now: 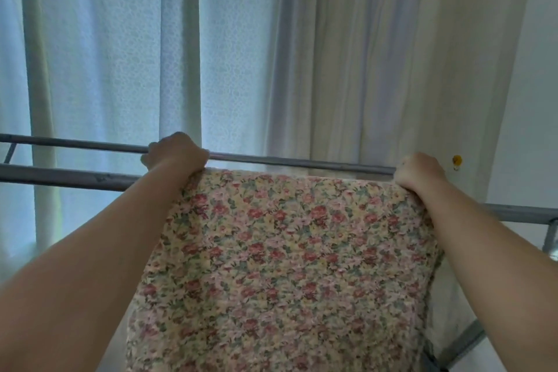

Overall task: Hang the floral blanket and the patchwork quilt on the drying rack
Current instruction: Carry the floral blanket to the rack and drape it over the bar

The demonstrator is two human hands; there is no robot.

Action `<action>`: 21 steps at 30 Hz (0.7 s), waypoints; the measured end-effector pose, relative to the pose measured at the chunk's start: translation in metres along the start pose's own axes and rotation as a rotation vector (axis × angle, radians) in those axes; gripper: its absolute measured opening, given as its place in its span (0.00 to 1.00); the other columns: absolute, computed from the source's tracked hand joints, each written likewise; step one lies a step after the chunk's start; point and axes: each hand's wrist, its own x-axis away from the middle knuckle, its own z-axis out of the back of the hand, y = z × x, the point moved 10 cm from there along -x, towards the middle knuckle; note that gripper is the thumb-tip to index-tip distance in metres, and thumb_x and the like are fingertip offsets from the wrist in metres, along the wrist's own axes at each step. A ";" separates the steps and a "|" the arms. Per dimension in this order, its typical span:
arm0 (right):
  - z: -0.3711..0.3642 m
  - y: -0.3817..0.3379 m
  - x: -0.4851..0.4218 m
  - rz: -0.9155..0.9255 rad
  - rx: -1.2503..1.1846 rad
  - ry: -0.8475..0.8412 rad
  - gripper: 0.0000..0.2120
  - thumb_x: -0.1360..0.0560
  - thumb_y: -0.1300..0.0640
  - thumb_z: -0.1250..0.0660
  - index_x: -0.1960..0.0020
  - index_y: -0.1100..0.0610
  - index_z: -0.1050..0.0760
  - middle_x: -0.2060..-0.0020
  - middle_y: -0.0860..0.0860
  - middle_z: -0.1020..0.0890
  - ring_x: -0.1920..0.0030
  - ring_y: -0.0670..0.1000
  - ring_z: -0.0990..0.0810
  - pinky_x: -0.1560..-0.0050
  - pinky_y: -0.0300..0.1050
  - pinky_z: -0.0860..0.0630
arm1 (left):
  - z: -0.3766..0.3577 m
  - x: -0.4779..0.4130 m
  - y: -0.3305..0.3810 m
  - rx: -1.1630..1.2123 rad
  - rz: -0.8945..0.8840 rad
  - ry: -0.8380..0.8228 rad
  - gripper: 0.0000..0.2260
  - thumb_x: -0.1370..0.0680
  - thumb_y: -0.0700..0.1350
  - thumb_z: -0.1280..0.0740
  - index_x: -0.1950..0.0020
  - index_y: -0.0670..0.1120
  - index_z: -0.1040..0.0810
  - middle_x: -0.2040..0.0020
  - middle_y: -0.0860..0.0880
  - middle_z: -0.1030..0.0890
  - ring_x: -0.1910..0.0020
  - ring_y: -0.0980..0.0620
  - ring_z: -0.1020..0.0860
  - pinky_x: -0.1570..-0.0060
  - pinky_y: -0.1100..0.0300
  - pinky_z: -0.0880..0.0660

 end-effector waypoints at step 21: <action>0.004 -0.087 0.108 0.649 0.022 0.266 0.31 0.25 0.36 0.59 0.49 0.52 0.23 0.55 0.53 0.17 0.52 0.56 0.22 0.56 0.49 0.30 | 0.032 0.057 -0.012 0.240 -0.231 0.398 0.16 0.27 0.50 0.36 0.46 0.40 0.24 0.45 0.37 0.26 0.43 0.37 0.29 0.45 0.46 0.31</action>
